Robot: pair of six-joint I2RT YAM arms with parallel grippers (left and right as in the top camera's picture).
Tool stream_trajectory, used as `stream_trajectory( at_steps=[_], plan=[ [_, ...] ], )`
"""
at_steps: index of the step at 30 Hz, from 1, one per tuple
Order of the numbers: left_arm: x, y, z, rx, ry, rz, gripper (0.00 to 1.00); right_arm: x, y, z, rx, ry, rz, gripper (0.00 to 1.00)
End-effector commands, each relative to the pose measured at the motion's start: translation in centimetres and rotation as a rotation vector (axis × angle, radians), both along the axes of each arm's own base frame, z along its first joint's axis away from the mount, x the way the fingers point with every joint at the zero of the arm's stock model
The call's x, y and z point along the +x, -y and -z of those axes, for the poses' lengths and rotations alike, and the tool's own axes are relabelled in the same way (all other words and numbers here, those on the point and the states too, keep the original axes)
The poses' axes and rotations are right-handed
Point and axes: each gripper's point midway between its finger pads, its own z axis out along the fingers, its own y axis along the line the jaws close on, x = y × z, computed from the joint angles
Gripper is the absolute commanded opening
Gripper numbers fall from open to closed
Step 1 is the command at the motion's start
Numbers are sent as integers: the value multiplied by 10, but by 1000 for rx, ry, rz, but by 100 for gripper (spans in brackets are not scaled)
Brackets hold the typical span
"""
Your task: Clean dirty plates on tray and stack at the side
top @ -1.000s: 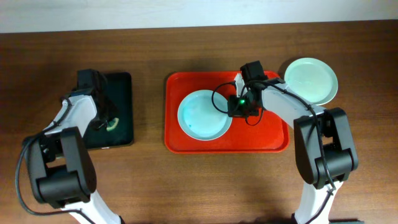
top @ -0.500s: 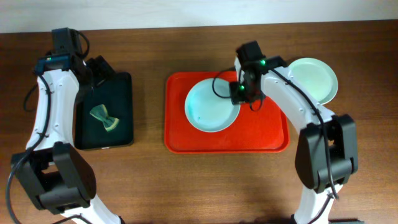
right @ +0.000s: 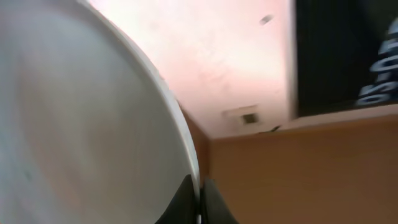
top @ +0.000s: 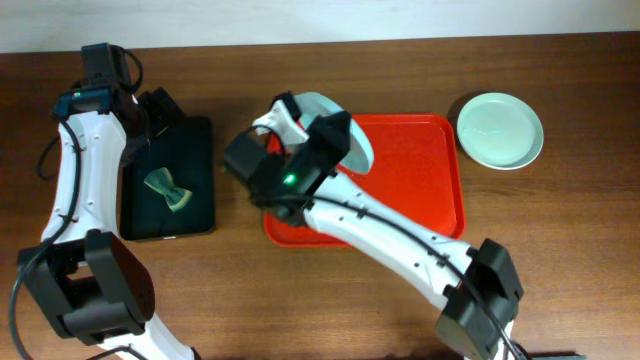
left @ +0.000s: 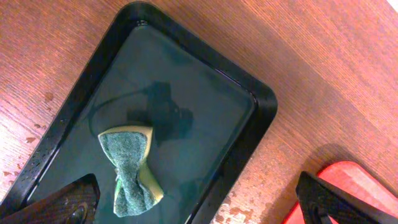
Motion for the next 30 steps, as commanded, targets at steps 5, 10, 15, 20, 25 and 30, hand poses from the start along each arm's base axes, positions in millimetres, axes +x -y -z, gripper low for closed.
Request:
stream_trajectory(
  at_steps=[5, 10, 15, 20, 25, 30],
  plan=[
    [1, -1, -5, -5, 12, 5, 99, 22, -8, 76, 491, -461, -137, 4],
    [1, -1, -5, -5, 12, 5, 99, 31, 25, 136, 1124, -844, -59, 4],
    [1, -1, -5, -5, 12, 5, 99, 33, 74, 199, 1339, -925, 91, 4],
    [1, -1, -5, -5, 12, 5, 99, 21, 74, 251, 1390, -918, 67, 4],
    [1, 0, -5, -6, 13, 5, 99, 17, 69, 272, 1399, -886, 40, 4],
    [-17, 5, 9, -32, -76, 10, 99, 17, 69, 275, 1407, -880, 50, 4]
  ],
)
